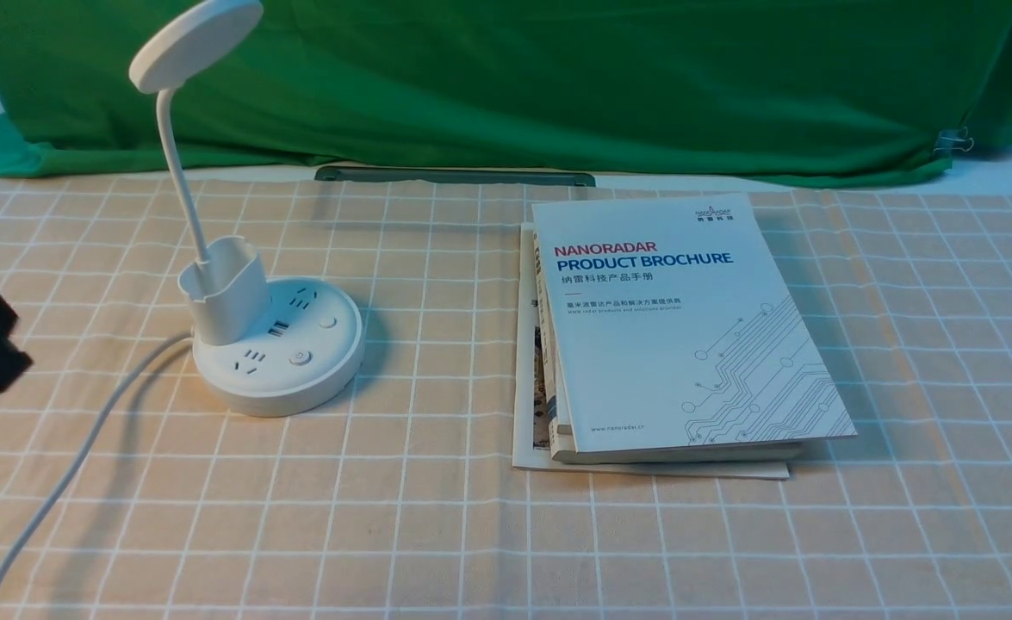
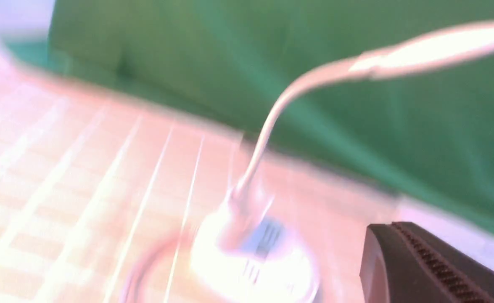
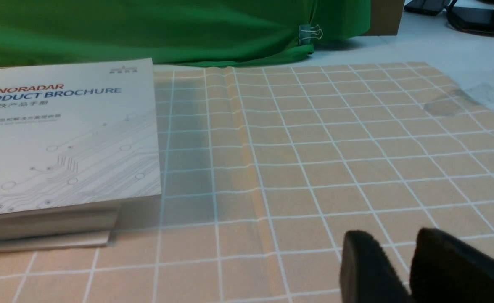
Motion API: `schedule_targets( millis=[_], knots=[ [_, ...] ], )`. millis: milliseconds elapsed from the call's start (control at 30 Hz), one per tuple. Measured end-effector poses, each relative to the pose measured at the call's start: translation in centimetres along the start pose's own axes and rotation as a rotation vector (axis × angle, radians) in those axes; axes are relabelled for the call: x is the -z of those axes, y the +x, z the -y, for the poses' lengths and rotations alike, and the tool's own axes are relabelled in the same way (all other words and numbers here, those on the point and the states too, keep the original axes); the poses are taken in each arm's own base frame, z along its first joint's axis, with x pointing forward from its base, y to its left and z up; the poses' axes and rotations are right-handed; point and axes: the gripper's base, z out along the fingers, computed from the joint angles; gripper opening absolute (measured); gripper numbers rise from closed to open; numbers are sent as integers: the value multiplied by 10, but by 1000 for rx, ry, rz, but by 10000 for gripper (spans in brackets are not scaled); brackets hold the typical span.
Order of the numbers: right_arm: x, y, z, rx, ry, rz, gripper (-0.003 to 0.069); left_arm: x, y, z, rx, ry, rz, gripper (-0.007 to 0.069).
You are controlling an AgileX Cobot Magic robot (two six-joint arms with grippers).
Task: Turn on the table lamp on the light coffee tablecloth with your hand.
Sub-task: 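Press the power button on the lamp base to turn the lamp on with the left gripper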
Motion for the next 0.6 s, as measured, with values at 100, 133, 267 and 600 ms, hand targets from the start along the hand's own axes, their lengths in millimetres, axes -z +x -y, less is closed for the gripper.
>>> schedule_targets(
  millis=[100,133,267,600],
  knots=[
    [0,0,0,0,0,0,237,-18,11,1,-30,-20,-130,1],
    [0,0,0,0,0,0,237,-19,12,1,-35,-20,-138,1],
    [0,0,0,0,0,0,237,-29,20,10,-91,4,-251,1],
    [0,0,0,0,0,0,237,-33,23,13,-119,17,-285,1]
  ],
)
